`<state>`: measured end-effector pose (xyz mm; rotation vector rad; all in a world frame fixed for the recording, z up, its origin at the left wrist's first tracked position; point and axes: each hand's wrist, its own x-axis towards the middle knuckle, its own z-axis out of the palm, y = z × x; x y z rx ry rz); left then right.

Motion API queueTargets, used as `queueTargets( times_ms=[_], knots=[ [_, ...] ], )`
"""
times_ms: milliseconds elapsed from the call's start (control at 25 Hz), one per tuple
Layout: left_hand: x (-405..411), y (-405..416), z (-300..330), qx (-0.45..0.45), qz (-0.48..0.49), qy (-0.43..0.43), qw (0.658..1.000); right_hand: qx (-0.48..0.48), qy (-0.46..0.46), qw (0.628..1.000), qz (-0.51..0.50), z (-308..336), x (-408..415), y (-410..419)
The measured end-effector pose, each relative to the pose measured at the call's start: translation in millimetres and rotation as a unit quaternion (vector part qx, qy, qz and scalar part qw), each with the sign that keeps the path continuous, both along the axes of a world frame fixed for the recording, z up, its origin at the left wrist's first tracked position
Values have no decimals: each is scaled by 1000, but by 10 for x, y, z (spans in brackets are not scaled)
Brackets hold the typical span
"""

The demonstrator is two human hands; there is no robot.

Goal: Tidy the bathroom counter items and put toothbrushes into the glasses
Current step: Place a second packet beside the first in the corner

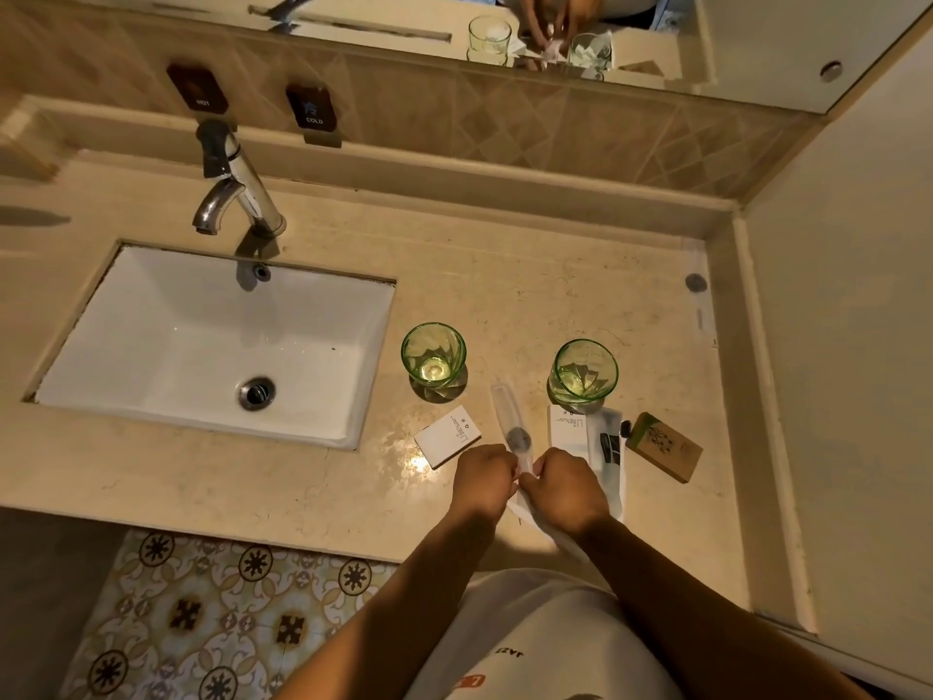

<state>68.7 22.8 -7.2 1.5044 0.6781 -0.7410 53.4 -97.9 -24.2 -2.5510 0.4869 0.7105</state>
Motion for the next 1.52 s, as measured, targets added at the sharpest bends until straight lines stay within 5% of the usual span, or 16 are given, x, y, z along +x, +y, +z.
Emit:
queueTargets(
  times_ms=[320, 520, 960, 1200, 1280, 1400, 1440, 1520],
  knots=[
    [-66, -4, 134, -140, 75, -7, 987, 65, -87, 994, -22, 238, -58, -20],
    [13, -91, 341, -88, 72, -72, 991, 75, -139, 987, 2, 513, -42, -33],
    [541, -196, 710, -70, 5, -163, 984, 199, -219, 948, -122, 791, 27, -400],
    [1053, -598, 778, -74, -3, -155, 985, 225, -232, 938, -127, 831, 250, -673],
    [1185, -733, 753, -67, -19, -153, 986, 344, -156, 908, -184, 951, 408, -766],
    [1369, -972, 692, -41, -53, -139, 988, 401, -142, 885, -191, 929, 552, -935],
    [1450, -1046, 666, -40, -63, -127, 989, 325, -221, 897, -203, 874, 596, -982],
    [1641, -1204, 619, -67, -71, -89, 991, 319, -259, 882, -232, 717, 715, -1114]
  ],
)
